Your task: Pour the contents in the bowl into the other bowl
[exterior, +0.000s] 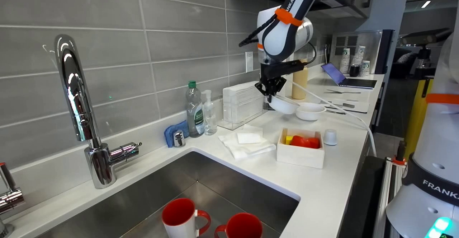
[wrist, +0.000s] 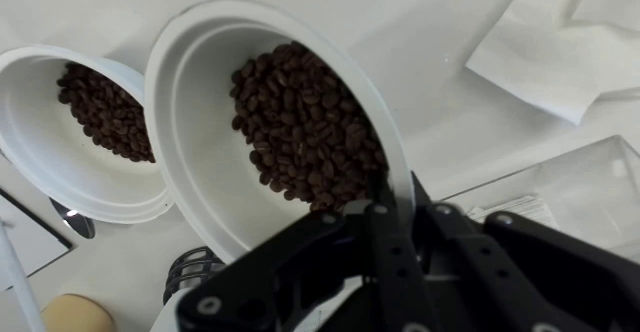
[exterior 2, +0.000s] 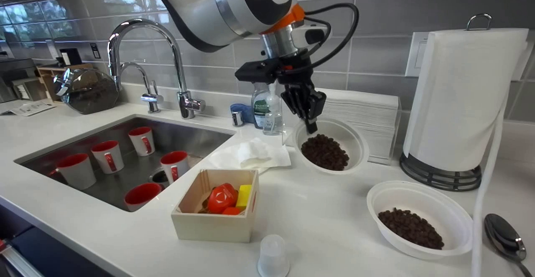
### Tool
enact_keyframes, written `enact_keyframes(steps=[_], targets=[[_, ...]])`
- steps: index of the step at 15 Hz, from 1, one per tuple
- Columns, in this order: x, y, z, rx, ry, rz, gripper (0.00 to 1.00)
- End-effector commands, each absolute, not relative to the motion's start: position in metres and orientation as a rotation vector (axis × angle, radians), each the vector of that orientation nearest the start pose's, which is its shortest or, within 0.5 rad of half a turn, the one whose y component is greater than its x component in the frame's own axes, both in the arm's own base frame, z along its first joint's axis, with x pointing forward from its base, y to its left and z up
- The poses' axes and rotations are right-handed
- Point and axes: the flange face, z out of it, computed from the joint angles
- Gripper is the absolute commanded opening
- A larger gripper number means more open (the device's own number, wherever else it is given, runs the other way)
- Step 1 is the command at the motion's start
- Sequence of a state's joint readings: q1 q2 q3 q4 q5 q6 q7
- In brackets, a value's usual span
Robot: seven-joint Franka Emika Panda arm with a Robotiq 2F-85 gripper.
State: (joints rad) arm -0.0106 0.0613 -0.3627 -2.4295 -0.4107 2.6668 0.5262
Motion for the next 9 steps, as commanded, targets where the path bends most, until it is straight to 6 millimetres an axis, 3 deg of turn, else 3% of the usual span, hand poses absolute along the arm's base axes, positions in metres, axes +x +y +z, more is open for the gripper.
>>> enact_keyframes(steps=[1,6,9], targets=[[0.464,-0.178,0.333,-3.209,1.013,-0.383,0.00],[0.439,-0.223,0.354,-3.035,1.206,-0.533,0.00],[0.420,-0.254,0.356,-2.902,1.326,-0.603,0.00]])
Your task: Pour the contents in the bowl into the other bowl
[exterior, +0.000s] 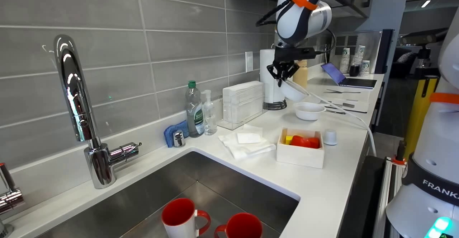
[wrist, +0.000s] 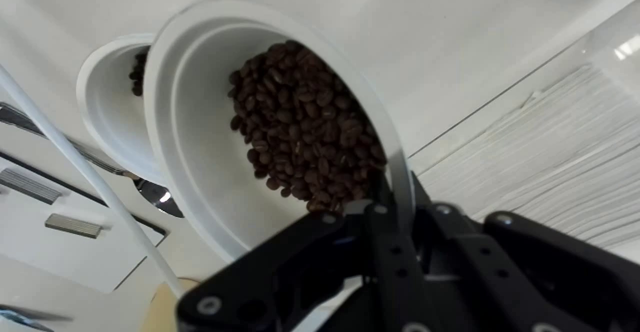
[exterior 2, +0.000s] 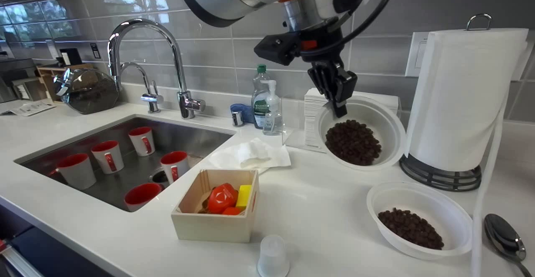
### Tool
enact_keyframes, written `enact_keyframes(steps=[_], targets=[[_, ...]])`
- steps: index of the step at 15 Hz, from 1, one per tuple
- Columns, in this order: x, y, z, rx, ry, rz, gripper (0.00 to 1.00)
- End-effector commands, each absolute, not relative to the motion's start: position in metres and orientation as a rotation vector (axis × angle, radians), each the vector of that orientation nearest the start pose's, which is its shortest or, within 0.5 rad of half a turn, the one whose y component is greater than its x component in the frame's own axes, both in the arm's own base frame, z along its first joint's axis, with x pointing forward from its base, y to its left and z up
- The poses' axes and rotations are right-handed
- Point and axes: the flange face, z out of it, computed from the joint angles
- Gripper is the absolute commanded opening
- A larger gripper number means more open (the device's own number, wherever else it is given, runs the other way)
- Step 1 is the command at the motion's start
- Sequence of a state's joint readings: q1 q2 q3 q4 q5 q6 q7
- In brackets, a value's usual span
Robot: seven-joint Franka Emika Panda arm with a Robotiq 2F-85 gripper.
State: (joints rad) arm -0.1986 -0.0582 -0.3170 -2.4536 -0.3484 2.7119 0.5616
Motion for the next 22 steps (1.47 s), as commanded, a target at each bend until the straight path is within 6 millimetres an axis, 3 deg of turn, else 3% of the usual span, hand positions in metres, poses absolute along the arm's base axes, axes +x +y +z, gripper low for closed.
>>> enact_keyframes(steps=[1,7,16,22], targets=[[0.414,-0.262,0.355,-2.865,1.353,-0.632,0.00],[0.399,-0.296,0.339,-2.702,1.501,-0.718,0.00],[0.424,-0.333,0.339,-2.600,1.615,-0.907,0.00],[0.422,-0.338,0.331,-2.535,1.684,-1.166,0.00]])
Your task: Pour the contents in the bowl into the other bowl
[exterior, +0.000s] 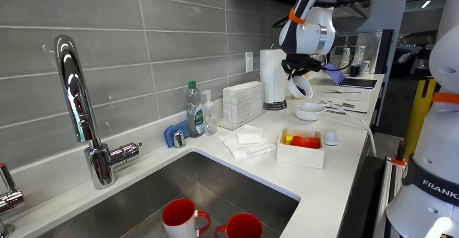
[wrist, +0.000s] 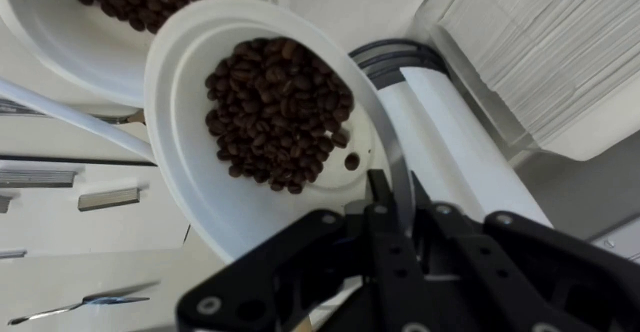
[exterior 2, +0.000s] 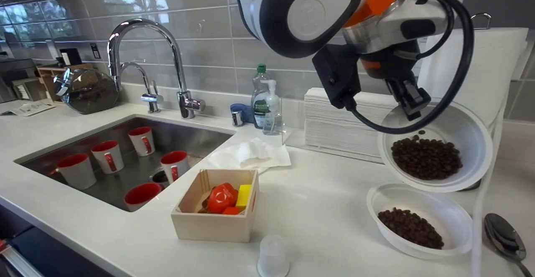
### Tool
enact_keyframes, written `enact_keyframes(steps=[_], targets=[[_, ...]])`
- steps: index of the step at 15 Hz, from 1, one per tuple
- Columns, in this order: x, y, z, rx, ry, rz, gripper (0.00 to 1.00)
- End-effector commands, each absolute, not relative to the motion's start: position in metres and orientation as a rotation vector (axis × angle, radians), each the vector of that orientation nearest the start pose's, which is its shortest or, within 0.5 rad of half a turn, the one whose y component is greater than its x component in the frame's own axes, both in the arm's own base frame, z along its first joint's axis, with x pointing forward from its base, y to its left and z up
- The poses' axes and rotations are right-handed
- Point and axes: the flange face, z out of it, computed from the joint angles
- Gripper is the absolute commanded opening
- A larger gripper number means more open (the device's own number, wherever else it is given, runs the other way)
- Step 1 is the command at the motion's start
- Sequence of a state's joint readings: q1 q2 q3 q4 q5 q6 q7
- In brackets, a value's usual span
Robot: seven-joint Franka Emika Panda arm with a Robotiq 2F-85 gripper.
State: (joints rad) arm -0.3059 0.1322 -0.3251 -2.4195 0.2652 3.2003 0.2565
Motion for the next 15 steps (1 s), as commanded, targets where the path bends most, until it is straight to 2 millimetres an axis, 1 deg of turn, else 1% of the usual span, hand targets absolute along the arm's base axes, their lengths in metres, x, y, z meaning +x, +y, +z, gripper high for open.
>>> enact_keyframes(steps=[1,5,11,15], targets=[[0.421,-0.337,0.331,-2.519,1.690,-1.206,0.00],[0.417,-0.325,0.332,-2.462,1.691,-1.344,0.00],[0.393,-0.312,0.334,-2.412,1.688,-1.588,0.00],[0.379,-0.298,0.339,-2.358,1.679,-1.743,0.00]])
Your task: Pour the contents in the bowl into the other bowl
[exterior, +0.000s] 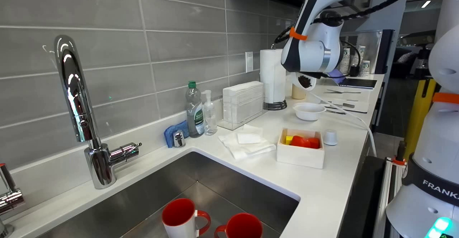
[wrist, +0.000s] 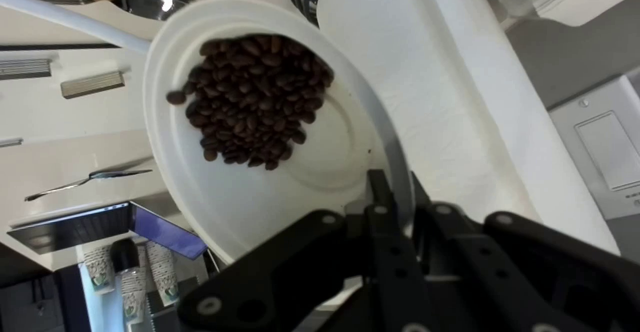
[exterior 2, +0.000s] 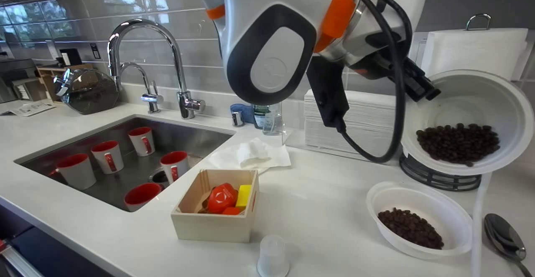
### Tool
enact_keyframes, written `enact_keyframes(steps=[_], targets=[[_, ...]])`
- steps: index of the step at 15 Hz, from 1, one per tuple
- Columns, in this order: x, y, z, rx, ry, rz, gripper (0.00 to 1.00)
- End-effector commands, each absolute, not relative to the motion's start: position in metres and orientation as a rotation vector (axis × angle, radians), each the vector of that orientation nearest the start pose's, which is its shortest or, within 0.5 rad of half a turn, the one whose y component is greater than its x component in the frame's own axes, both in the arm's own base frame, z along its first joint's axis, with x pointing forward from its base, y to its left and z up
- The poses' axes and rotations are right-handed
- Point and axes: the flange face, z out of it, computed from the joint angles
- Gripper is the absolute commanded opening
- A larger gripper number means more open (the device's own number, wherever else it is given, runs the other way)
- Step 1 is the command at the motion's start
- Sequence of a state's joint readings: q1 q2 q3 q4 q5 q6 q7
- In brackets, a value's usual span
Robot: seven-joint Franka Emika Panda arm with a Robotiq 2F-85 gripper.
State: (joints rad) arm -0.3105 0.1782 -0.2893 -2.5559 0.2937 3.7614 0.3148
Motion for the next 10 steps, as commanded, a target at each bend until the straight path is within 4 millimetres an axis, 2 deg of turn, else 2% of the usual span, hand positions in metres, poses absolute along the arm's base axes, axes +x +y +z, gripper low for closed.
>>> enact_keyframes(steps=[1,7,10], targets=[[0.376,-0.294,0.341,-2.339,1.675,-1.790,0.00],[0.366,-0.276,0.343,-2.247,1.674,-2.005,0.00],[0.363,-0.271,0.334,-2.246,1.679,-2.072,0.00]])
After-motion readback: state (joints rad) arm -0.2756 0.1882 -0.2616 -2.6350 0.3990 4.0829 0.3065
